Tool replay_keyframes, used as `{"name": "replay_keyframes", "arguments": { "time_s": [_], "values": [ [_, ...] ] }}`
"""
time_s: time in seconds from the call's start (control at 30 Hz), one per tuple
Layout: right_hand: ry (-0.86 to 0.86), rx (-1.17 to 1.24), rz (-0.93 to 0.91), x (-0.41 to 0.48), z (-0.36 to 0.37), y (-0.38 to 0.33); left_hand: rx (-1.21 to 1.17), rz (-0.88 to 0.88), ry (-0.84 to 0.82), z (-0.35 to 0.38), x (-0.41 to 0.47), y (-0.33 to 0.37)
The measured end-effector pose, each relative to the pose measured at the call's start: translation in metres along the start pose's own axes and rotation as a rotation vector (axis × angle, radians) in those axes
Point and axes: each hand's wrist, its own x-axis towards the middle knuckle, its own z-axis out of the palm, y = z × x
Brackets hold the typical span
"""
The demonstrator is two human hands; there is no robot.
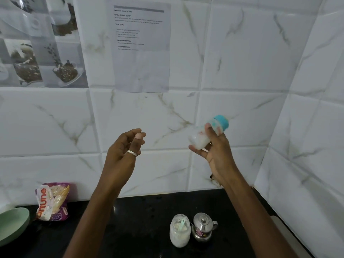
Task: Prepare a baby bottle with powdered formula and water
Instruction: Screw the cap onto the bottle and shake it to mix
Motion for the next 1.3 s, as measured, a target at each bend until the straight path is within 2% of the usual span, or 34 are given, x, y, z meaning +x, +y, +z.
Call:
{"name": "replay_keyframes", "arguments": {
  "time_s": [0.03, 0.13, 0.17, 0.2, 0.27, 0.3, 0.33, 0.43, 0.47, 0.57, 0.6, 0.63, 0.73, 0.77, 0.9, 0.97, 1.03, 1.1, 1.17, 1.2, 1.23, 1.3],
  "values": [
    [-0.012, -0.053, 0.014, -0.001, 0.0, 0.003, 0.001, 0.001, 0.002, 0.0, 0.0, 0.001],
    [-0.234, -0.453, 0.106, -0.012, 0.0, 0.016, 0.005, 0.007, 0.008, 0.002, 0.002, 0.003],
    [-0.243, -0.463, 0.097, -0.011, -0.002, 0.018, 0.005, 0.008, 0.006, 0.002, 0.002, 0.003],
    [-0.21, -0.379, 0.071, -0.008, -0.003, 0.017, 0.003, 0.01, 0.0, 0.003, 0.002, 0.004],
    [-0.086, -0.04, 0.033, -0.002, -0.003, 0.012, 0.0, 0.01, -0.007, 0.003, 0.001, 0.003],
    [-0.065, 0.035, 0.017, 0.001, -0.003, 0.01, 0.001, 0.009, -0.007, 0.003, 0.001, 0.003],
    [-0.085, -0.007, 0.015, 0.002, -0.002, 0.009, 0.003, 0.009, -0.006, 0.003, 0.001, 0.003],
    [-0.256, -0.362, 0.073, -0.006, 0.003, 0.009, 0.005, 0.011, 0.0, 0.003, 0.002, 0.004],
    [-0.256, -0.363, 0.066, -0.006, 0.002, 0.008, 0.006, 0.011, 0.001, 0.003, 0.002, 0.004],
    [-0.102, -0.003, 0.02, 0.0, 0.002, 0.003, 0.008, 0.009, -0.01, 0.004, 0.001, 0.002],
    [-0.078, 0.033, 0.012, 0.002, 0.003, 0.003, 0.012, 0.008, -0.009, 0.003, 0.001, 0.001],
    [-0.087, -0.023, 0.021, 0.002, 0.003, 0.004, 0.014, 0.007, -0.007, 0.003, 0.001, 0.001],
    [-0.264, -0.352, 0.095, -0.008, 0.004, 0.01, 0.014, 0.007, -0.001, 0.003, 0.003, 0.002],
    [-0.261, -0.35, 0.085, -0.007, 0.001, 0.009, 0.012, 0.006, -0.001, 0.004, 0.003, 0.002],
    [-0.045, 0.09, 0.002, 0.003, -0.001, 0.0, 0.004, 0.0, -0.005, 0.003, 0.003, 0.0],
    [-0.08, -0.035, 0.01, 0.001, 0.0, 0.001, 0.01, 0.001, -0.001, 0.002, 0.004, 0.0],
    [-0.2, -0.258, 0.053, -0.005, 0.0, 0.003, 0.013, 0.005, 0.003, 0.003, 0.005, 0.001],
    [-0.189, -0.233, 0.027, -0.003, -0.003, 0.0, 0.013, 0.006, 0.0, 0.004, 0.006, 0.001],
    [-0.075, -0.014, -0.009, 0.001, -0.002, -0.006, 0.008, 0.008, -0.012, 0.004, 0.005, 0.001],
    [-0.044, 0.02, -0.015, 0.002, -0.001, -0.007, 0.007, 0.009, -0.015, 0.005, 0.005, 0.0],
    [-0.055, -0.037, 0.0, 0.003, 0.0, -0.006, 0.008, 0.008, -0.016, 0.005, 0.005, 0.0],
    [-0.185, -0.269, 0.065, -0.004, 0.001, 0.0, 0.011, 0.009, -0.013, 0.005, 0.005, 0.001]
  ]
}}
